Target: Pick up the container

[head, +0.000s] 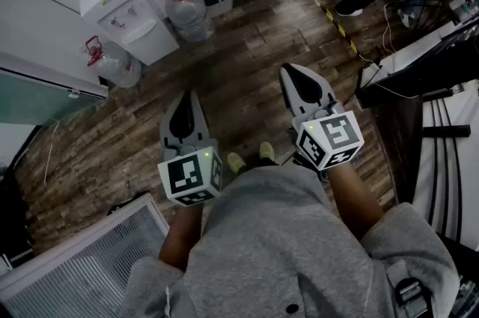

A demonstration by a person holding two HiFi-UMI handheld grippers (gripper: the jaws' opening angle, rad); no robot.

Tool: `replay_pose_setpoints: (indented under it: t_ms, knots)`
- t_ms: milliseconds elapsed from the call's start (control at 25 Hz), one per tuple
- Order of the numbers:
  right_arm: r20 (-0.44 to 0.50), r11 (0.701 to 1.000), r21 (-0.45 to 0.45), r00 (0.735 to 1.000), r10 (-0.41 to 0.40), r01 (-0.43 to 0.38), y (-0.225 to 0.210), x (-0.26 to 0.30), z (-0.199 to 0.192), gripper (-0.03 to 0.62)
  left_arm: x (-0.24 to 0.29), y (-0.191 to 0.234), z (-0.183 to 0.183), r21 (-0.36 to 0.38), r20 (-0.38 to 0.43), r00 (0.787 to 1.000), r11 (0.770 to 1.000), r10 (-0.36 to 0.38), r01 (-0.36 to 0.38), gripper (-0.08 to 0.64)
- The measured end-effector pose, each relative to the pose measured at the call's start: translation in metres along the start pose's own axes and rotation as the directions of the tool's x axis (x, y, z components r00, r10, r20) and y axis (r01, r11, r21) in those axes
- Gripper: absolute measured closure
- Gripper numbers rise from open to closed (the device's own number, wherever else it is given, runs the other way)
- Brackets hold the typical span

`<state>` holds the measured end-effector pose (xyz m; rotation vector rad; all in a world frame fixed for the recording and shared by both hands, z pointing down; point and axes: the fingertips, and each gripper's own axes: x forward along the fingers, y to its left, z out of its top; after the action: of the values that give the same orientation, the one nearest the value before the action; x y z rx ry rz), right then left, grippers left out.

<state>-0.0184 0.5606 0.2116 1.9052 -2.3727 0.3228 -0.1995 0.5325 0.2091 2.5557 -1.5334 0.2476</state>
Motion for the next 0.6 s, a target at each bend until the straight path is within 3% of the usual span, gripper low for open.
replay_pose_setpoints:
  t_ms: [280, 600]
  knots:
    - [-0.028, 0.997, 0.072, 1.000, 0.003, -0.001, 0.023, 0.002, -0.009, 0.566, -0.013, 0.020, 0.000, -0.012, -0.006, 1.000, 1.000, -0.009, 0.009, 0.546]
    - [-0.042, 0.998, 0.031, 0.998, 0.048, -0.047, 0.064, 0.016, -0.017, 0.568, -0.025, 0.052, -0.010, -0.013, -0.014, 1.000, 1.000, -0.007, 0.007, 0.546]
